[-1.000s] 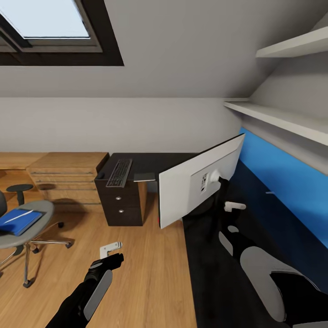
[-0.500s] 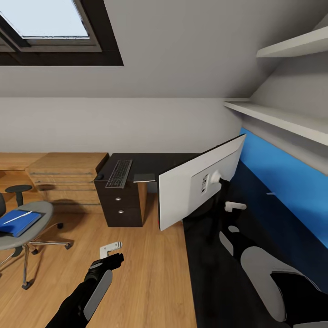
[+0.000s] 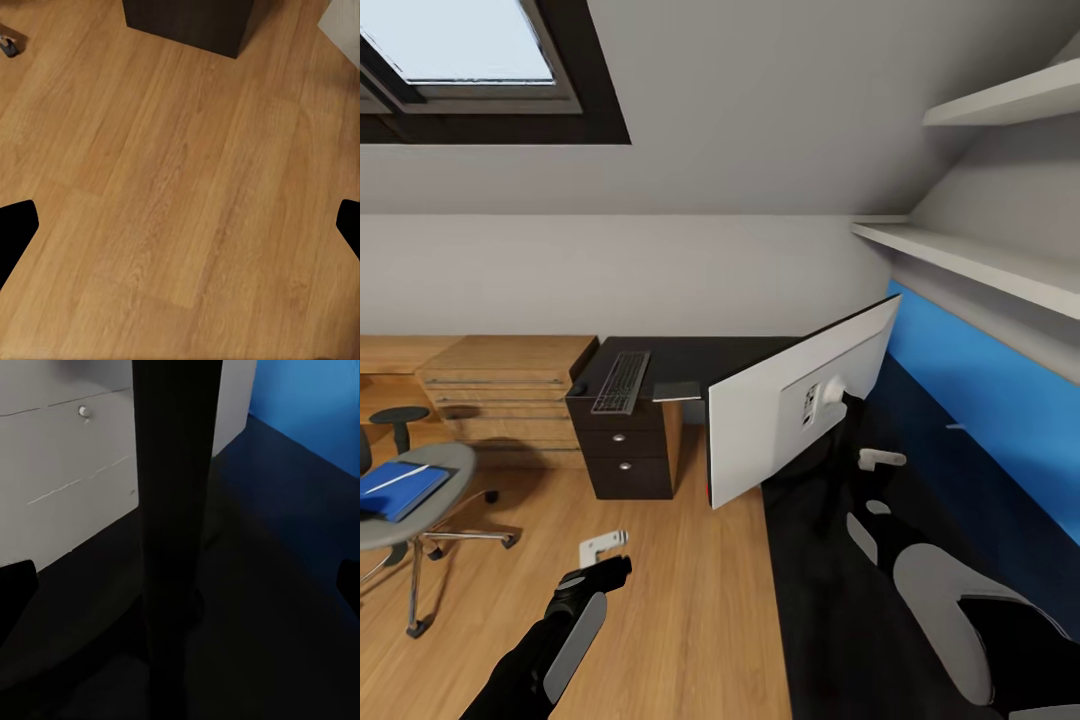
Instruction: In the bedroom, organize the workspace by keeping the computer under the desk, ensuring the monitor is on the desk, placing the keyboard on the desk next to the monitor, placing the mouse on the desk next to the keyboard, moving the folder from the swivel chair onto the desk next to the mouse, stacking the notebook on top of the folder with the pen on top of the notebook, and positioning the swivel chair next to the desk.
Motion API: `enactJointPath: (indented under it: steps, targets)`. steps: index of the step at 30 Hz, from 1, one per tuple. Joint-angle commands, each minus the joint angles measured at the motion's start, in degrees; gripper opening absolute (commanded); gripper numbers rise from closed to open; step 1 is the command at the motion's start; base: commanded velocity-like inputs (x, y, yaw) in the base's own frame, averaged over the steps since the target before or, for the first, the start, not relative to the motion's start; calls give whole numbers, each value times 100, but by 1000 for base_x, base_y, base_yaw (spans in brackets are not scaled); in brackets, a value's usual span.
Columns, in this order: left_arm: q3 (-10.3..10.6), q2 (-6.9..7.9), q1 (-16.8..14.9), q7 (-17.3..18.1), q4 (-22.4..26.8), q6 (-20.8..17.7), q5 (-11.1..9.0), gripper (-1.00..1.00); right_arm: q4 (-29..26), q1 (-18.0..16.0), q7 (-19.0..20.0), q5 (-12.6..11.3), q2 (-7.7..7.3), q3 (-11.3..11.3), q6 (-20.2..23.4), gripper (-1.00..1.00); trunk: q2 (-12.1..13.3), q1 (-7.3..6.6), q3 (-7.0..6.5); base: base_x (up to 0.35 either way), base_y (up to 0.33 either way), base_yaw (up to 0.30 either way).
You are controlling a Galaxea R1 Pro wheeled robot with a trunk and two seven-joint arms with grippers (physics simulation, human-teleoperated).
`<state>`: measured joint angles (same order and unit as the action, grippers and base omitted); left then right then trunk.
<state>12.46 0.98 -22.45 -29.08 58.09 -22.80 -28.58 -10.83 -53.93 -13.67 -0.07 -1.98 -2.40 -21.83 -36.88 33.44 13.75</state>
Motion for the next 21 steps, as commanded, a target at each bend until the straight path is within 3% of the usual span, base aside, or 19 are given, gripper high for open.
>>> enactJointPath:
  steps: [1,21]
  targets:
    - [26,8,-5,-57,9,-10,-51,100,17,-6,5,0,-1,-22,-25,100,-8,4,9,192,0,0]
    - [53,8,-5,-54,-84,-13,-46,100,62,-9,5,-2,-63,-24,-23,100,-8,4,9,110,-22,0]
